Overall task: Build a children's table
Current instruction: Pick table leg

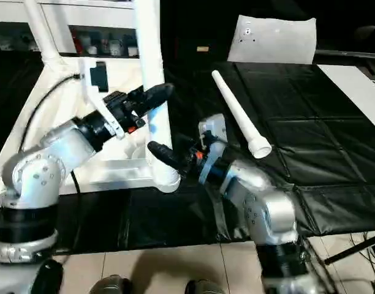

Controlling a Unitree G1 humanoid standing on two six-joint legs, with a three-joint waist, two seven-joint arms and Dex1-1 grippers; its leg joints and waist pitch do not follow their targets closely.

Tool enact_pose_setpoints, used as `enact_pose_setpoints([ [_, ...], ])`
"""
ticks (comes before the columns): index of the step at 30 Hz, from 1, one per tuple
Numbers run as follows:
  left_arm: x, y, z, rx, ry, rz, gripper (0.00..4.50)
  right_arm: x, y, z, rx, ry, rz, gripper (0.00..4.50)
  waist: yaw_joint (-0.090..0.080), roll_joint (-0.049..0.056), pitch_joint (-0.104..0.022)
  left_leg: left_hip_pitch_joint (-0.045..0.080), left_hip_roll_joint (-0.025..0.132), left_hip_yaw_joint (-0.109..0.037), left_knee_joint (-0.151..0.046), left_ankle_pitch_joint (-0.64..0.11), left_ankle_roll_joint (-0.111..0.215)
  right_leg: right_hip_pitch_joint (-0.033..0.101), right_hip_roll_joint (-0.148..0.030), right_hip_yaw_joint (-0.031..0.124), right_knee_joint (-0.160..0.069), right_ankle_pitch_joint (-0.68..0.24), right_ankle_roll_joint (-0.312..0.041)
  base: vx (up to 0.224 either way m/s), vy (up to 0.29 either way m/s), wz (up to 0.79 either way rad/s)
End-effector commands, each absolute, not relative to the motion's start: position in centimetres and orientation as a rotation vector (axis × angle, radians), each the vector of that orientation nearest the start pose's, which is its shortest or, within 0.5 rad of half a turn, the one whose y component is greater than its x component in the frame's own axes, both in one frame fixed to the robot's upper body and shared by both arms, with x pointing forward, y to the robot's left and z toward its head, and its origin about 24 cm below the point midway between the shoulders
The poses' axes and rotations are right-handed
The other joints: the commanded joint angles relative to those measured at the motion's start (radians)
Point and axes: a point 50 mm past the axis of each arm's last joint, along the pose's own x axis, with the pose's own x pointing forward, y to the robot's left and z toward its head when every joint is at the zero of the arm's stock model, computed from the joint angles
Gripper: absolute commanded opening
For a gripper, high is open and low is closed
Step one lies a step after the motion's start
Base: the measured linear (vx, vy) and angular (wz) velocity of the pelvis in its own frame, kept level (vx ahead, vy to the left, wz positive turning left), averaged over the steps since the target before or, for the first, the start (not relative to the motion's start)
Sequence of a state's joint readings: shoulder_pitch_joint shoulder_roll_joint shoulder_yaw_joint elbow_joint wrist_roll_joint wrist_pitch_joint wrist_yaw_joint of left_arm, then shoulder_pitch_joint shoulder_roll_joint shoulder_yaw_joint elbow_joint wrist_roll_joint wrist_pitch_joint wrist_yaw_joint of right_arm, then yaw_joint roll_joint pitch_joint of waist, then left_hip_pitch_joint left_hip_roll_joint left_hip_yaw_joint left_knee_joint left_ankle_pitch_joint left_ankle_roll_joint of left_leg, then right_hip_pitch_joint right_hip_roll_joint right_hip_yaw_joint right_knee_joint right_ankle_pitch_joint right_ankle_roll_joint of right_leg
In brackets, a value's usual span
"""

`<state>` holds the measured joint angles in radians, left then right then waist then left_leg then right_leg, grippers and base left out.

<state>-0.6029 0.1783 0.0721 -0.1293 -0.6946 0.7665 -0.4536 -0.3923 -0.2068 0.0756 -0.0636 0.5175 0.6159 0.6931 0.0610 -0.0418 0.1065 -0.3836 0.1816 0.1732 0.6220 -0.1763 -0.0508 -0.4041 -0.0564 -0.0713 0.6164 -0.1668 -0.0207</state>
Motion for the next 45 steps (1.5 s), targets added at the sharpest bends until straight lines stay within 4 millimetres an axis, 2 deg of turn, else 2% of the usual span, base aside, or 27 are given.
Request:
enact_pose_setpoints([
  [1, 31.1, 9.3, 19.3, -0.332, -0.006, -0.96, 1.83, 29.5, -10.3, 11.9, 0.269, 0.16, 1.016, 3.5, 0.001, 0.007, -0.099, 0.019, 0.044, -0.016, -0.074, -0.165, -0.022, 0.053, -0.081, 0.054, -0.077, -0.299, -0.135, 0.0, 0.0, 0.0],
  [5, 31.2, 9.2, 19.4, -0.29, 0.004, -1.016, 1.83, 29.8, -10.6, 12.3, 0.228, 0.179, 1.089, 3.5, 0.004, 0.0, -0.101, 0.019, 0.044, -0.014, -0.073, -0.156, -0.017, 0.055, -0.083, 0.055, -0.078, -0.303, -0.136, 0.0, 0.0, 0.0],
  [7, 31.2, 9.1, 19.4, -0.277, 0.013, -1.047, 1.83, 29.8, -10.7, 12.4, 0.235, 0.196, 1.126, 3.5, 0.005, 0.003, -0.102, 0.017, 0.044, -0.015, -0.073, -0.14, -0.014, 0.057, -0.083, 0.055, -0.073, -0.278, -0.148, 0.0, 0.0, 0.0],
  [10, 31.3, 9.0, 19.7, -0.249, 0.008, -1.082, 1.83, 29.8, -10.8, 12.7, 0.249, 0.218, 1.216, 3.5, 0.006, -0.003, -0.103, 0.017, 0.044, -0.013, -0.071, -0.135, -0.007, 0.058, -0.085, 0.055, -0.072, -0.272, -0.16, 0.0, 0.0, 0.0],
  [15, 31.3, 8.7, 20.0, -0.247, -0.004, -1.116, 1.83, 29.8, -10.8, 12.9, 0.264, 0.241, 1.285, 3.5, 0.008, -0.005, -0.104, 0.016, 0.045, -0.012, -0.068, -0.126, -0.001, 0.06, -0.087, 0.054, -0.071, -0.274, -0.168, 0.0, 0.0, 0.0],
  [21, 31.2, 8.2, 20.4, -0.249, -0.02, -1.174, 1.83, 29.7, -10.8, 12.7, 0.273, 0.274, 1.353, 2.88, 0.008, -0.006, -0.103, 0.016, 0.046, -0.012, -0.068, -0.127, -0.003, 0.058, -0.087, 0.053, -0.073, -0.292, -0.167, 0.0, 0.0, 0.0],
  [25, 31.0, 7.8, 20.6, -0.249, -0.023, -1.212, 1.83, 29.7, -10.7, 12.5, 0.273, 0.293, 1.38, 2.67, 0.009, -0.01, -0.103, 0.014, 0.045, -0.012, -0.068, -0.127, -0.002, 0.059, -0.088, 0.053, -0.075, -0.307, -0.162, 0.0, 0.0, 0.0],
  [26, 31.0, 7.8, 20.7, -0.25, -0.021, -1.218, 1.83, 29.8, -10.6, 12.5, 0.273, 0.293, 1.382, 2.43, 0.009, -0.009, -0.103, 0.016, 0.046, -0.012, -0.068, -0.127, -0.002, 0.057, -0.088, 0.053, -0.075, -0.309, -0.16, 0.0, 0.0, 0.0],
  [30, 30.9, 7.5, 20.7, -0.254, -0.023, -1.239, 1.83, 29.8, -10.5, 12.5, 0.274, 0.299, 1.407, 2.08, 0.01, -0.009, -0.103, 0.016, 0.047, -0.012, -0.068, -0.126, -0.001, 0.057, -0.087, 0.053, -0.074, -0.305, -0.164, 0.0, 0.0, 0.0],
  [35, 31.0, 7.2, 20.8, -0.26, -0.028, -1.249, 1.83, 29.6, -10.4, 12.3, 0.262, 0.308, 1.434, 2.08, 0.011, -0.007, -0.104, 0.015, 0.046, -0.012, -0.067, -0.123, 0.0, 0.058, -0.086, 0.052, -0.073, -0.287, -0.17, 0.0, 0.0, 0.0],
  [36, 31.0, 7.1, 20.8, -0.26, -0.029, -1.251, 1.82, 29.6, -10.3, 12.4, 0.278, 0.314, 1.445, 2.49, 0.013, -0.007, -0.105, 0.015, 0.046, -0.013, -0.067, -0.119, 0.0, 0.06, -0.087, 0.052, -0.072, -0.283, -0.171, 0.0, 0.0, 0.0],
  [40, 31.0, 7.2, 20.8, -0.26, -0.028, -1.26, 1.82, 29.7, -10.4, 12.4, 0.271, 0.307, 1.431, 2.72, 0.015, -0.005, -0.105, 0.016, 0.047, -0.013, -0.067, -0.126, 0.002, 0.058, -0.087, 0.052, -0.074, -0.289, -0.174, 0.0, 0.0, 0.0],
  [42, 30.8, 7.1, 20.7, -0.26, -0.024, -1.281, 1.82, 30.0, -10.4, 12.2, 0.25, 0.302, 1.409, 2.98, 0.017, -0.005, -0.104, 0.018, 0.048, -0.013, -0.068, -0.128, -0.002, 0.057, -0.088, 0.052, -0.074, -0.292, -0.175, 0.0, 0.0, 0.0],
  [45, 30.6, 7.1, 20.7, -0.258, -0.023, -1.296, 1.82, 30.0, -10.4, 12.3, 0.259, 0.3, 1.411, 3.08, 0.018, -0.005, -0.104, 0.018, 0.048, -0.013, -0.069, -0.133, -0.004, 0.057, -0.088, 0.052, -0.074, -0.296, -0.174, 0.0, 0.0, 0.0],
])
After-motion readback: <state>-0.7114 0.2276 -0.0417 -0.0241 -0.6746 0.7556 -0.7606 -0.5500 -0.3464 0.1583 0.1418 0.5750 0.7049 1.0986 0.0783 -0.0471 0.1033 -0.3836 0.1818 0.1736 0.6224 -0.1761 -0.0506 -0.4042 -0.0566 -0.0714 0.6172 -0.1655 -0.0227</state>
